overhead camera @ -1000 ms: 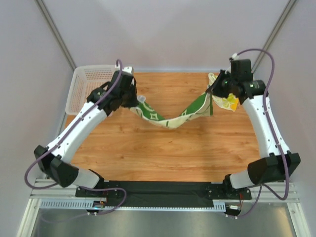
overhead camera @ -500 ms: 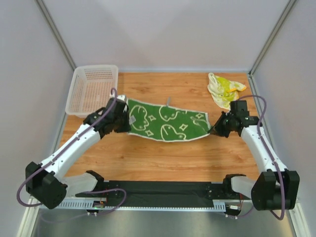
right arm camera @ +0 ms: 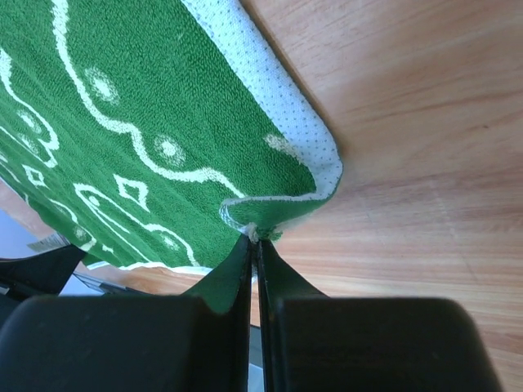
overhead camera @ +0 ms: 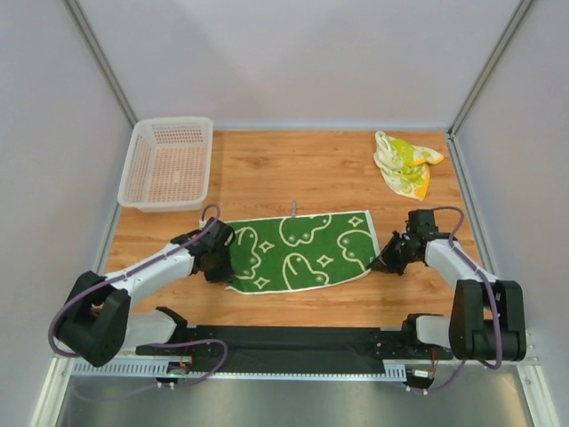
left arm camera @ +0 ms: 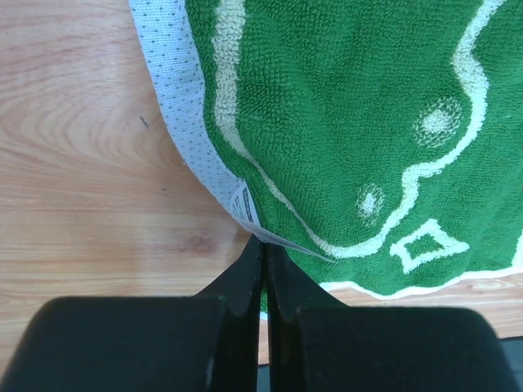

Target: Roll the towels

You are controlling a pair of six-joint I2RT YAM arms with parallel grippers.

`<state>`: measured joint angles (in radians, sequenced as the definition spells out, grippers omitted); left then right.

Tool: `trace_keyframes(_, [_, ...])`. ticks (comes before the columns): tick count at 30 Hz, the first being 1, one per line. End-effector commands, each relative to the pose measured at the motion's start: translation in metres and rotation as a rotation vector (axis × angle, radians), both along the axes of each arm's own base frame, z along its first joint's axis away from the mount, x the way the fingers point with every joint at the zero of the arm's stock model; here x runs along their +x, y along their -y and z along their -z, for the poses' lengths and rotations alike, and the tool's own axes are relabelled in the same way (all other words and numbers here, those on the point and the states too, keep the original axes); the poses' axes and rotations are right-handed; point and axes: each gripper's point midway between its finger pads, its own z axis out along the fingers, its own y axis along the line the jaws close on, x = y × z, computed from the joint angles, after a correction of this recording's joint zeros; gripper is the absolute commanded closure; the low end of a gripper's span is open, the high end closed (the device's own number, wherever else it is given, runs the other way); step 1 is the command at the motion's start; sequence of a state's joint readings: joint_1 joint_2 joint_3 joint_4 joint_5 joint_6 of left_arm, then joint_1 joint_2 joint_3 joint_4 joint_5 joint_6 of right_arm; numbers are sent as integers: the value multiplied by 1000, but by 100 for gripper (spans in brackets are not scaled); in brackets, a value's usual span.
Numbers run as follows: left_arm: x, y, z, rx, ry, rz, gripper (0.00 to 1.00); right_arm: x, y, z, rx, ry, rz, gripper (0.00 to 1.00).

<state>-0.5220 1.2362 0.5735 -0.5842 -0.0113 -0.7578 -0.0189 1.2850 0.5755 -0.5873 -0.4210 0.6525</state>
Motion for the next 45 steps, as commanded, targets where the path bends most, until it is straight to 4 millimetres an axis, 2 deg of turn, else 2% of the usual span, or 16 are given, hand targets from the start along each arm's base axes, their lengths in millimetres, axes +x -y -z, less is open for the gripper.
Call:
trace_keyframes(1, [-4,0,10,-14,-5,-33,100,-1,-1,-7,8,67,-26,100])
trace_keyframes(8, [-15,-12,5,10,-5,-72,100,-21,4,-4,-24,83,-9,90])
trace_keyframes(10, [-18,-14,2,10,-3,-74,100,-21,6,-5,-33,97,-15,74])
trace_keyframes(12, [-20,-17,0,13,8,-80,100,-22,4,-4,-19,86,-18,68])
trace_keyframes(13, [-21,-19,0,18,8,-86,100,-23,4,-4,-16,82,-18,58])
trace_keyframes(16, [-26,-26,0,31,19,-103,99,-24,2,-1,-4,71,-16,49])
trace_keyframes(19, [-27,-26,-1,22,31,-108,79,-25,5,4,-19,60,-3,49])
trace_keyframes(22, [-27,-23,-3,-4,39,-115,68,-26,8,5,-36,55,21,49])
trace_keyframes(26, [-30,-19,-4,-27,31,-118,60,-29,16,4,-78,51,59,48])
trace_keyframes(34, [-37,-12,-2,5,3,-97,59,-28,29,7,-148,44,120,55])
trace_keyframes(37, [-38,-6,-1,17,5,-85,60,-28,29,10,-145,36,123,71])
trace_keyframes(38, [-37,-5,-1,16,8,-86,60,-28,29,11,-145,32,121,83])
trace_keyframes(40, [-39,-5,3,31,-4,-84,66,-28,28,11,-141,34,118,91])
trace_keyframes(41, [-39,-5,5,35,-8,-82,71,-28,28,10,-140,36,115,100])
trace_keyframes(42, [-39,-4,7,36,-12,-82,83,-28,27,10,-138,40,112,100])
trace_keyframes(45, [-40,-4,9,46,-23,-79,100,-30,26,8,-131,45,106,100])
